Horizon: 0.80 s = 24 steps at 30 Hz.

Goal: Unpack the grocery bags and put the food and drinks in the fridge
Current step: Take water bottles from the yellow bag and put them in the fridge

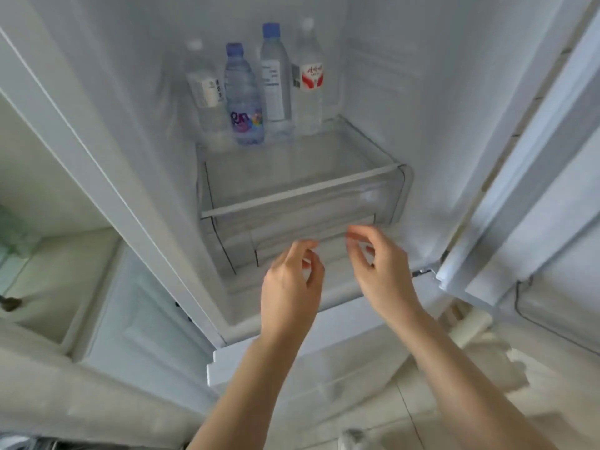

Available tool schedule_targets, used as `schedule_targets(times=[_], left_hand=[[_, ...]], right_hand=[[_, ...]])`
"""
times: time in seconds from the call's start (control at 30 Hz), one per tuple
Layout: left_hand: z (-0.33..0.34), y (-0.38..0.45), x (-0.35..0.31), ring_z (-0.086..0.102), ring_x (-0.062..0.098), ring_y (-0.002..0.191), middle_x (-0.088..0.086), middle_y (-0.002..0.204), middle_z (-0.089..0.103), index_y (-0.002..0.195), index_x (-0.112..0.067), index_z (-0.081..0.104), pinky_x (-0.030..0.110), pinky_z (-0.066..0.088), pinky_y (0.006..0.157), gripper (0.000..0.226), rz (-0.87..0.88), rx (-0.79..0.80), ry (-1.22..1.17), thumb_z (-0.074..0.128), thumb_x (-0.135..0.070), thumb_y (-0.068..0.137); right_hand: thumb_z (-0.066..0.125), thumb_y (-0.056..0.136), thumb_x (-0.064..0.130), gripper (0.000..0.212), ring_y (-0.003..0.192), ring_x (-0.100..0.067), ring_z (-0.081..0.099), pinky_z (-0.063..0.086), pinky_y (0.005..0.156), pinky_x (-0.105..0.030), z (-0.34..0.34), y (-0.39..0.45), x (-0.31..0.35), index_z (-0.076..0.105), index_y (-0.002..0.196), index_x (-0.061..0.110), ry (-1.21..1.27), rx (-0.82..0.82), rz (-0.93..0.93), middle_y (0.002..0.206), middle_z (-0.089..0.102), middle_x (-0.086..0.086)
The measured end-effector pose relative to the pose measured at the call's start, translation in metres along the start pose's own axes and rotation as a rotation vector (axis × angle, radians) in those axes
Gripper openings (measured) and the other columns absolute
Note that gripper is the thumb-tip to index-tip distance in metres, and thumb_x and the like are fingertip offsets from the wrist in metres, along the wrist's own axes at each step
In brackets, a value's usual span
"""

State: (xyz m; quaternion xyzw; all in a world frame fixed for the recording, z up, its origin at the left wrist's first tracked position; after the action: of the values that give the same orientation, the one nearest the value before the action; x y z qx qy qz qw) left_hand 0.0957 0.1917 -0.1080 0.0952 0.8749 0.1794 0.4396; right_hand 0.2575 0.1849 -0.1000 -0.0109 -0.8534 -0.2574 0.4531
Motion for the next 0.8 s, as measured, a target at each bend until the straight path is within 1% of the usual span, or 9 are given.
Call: schedule_targets(times=[0.07, 0.13, 0.23, 0.37, 0.43, 0.5, 0.6, 0.67, 0.8], left_hand=[[0.003, -0.036, 0.004, 0.064, 0.013, 0.083, -0.004, 0.091, 0.071, 0.111, -0.02, 0.065, 0.033, 0.053, 0.076, 0.021, -0.015, 0.063, -0.008, 0.058, -0.014, 0.092], [0.01, -0.073, 0.007, 0.064, 0.011, 0.082, -0.004, 0.092, 0.07, 0.111, -0.02, 0.065, 0.033, 0.054, 0.074, 0.021, -0.018, 0.126, -0.001, 0.058, -0.014, 0.092], [0.026, -0.126, 0.009, 0.063, 0.007, 0.082, -0.007, 0.094, 0.069, 0.114, -0.021, 0.064, 0.028, 0.054, 0.074, 0.022, -0.021, 0.239, 0.007, 0.059, -0.015, 0.093], [0.051, -0.192, 0.0, 0.062, 0.006, 0.08, -0.005, 0.093, 0.069, 0.114, -0.02, 0.064, 0.022, 0.053, 0.072, 0.022, -0.009, 0.41, 0.01, 0.059, -0.014, 0.093], [0.065, -0.227, -0.009, 0.061, 0.005, 0.079, -0.006, 0.09, 0.069, 0.113, -0.02, 0.064, 0.019, 0.052, 0.071, 0.021, 0.011, 0.514, 0.016, 0.057, -0.016, 0.094], [0.081, -0.261, -0.019, 0.062, 0.005, 0.08, -0.007, 0.09, 0.068, 0.115, -0.022, 0.063, 0.019, 0.051, 0.069, 0.022, 0.033, 0.624, 0.037, 0.054, -0.018, 0.095], [0.105, -0.304, -0.038, 0.062, 0.006, 0.083, -0.01, 0.089, 0.066, 0.117, -0.026, 0.062, 0.024, 0.053, 0.069, 0.025, 0.065, 0.763, 0.089, 0.052, -0.02, 0.095], [0.121, -0.327, -0.05, 0.06, 0.005, 0.083, -0.015, 0.086, 0.062, 0.115, -0.029, 0.062, 0.03, 0.055, 0.071, 0.024, 0.06, 0.836, 0.118, 0.051, -0.023, 0.095], [0.158, -0.369, -0.087, 0.061, 0.004, 0.077, -0.013, 0.081, 0.063, 0.113, -0.025, 0.064, 0.03, 0.055, 0.07, 0.021, 0.094, 0.915, 0.132, 0.054, -0.022, 0.094]], right_hand=[[0.06, 0.091, 0.013, 0.026, 0.101, -0.018, 0.064, 0.049, 0.092, -0.036, -0.008, -0.043, -0.011, 0.061, 0.116, 0.006, -0.002, 0.03, 0.08, 0.104, 0.07, -0.003], [0.06, 0.092, 0.015, 0.031, 0.101, -0.012, 0.061, 0.047, 0.092, -0.033, -0.015, -0.085, -0.022, 0.056, 0.122, 0.008, -0.033, 0.072, 0.158, 0.105, 0.068, 0.0], [0.059, 0.093, 0.021, 0.036, 0.109, -0.011, 0.058, 0.044, 0.097, -0.033, -0.027, -0.144, -0.037, 0.05, 0.128, 0.014, -0.077, 0.144, 0.258, 0.109, 0.065, 0.005], [0.06, 0.092, 0.022, 0.039, 0.11, -0.011, 0.058, 0.045, 0.094, -0.027, -0.059, -0.217, -0.055, 0.052, 0.129, 0.013, -0.118, 0.179, 0.359, 0.111, 0.065, 0.001], [0.058, 0.093, 0.025, 0.037, 0.11, -0.007, 0.057, 0.046, 0.094, -0.025, -0.082, -0.254, -0.066, 0.052, 0.129, 0.017, -0.142, 0.189, 0.428, 0.114, 0.064, 0.005], [0.054, 0.094, 0.029, 0.035, 0.108, -0.004, 0.057, 0.047, 0.094, -0.027, -0.107, -0.29, -0.081, 0.051, 0.127, 0.022, -0.181, 0.182, 0.509, 0.114, 0.063, 0.009], [0.053, 0.092, 0.033, 0.033, 0.106, -0.005, 0.058, 0.05, 0.092, -0.036, -0.146, -0.344, -0.102, 0.051, 0.125, 0.029, -0.188, 0.135, 0.62, 0.11, 0.063, 0.013], [0.055, 0.093, 0.029, 0.031, 0.106, -0.006, 0.058, 0.049, 0.094, -0.038, -0.171, -0.378, -0.112, 0.053, 0.124, 0.028, -0.162, 0.104, 0.688, 0.109, 0.063, 0.012], [0.057, 0.093, 0.023, 0.028, 0.104, -0.007, 0.059, 0.05, 0.092, -0.038, -0.229, -0.435, -0.126, 0.054, 0.121, 0.025, -0.148, 0.032, 0.752, 0.107, 0.062, 0.012]])
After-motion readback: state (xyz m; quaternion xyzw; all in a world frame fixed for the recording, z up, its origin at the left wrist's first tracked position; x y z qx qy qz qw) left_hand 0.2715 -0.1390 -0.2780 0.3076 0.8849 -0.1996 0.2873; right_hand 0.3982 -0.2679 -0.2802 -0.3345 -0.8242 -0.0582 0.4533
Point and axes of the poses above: each hand's wrist, its own y-axis towards the middle knuckle, its own z-axis out of the palm, x = y × z, the point moved 8 cm from there along y, towards the middle knuckle
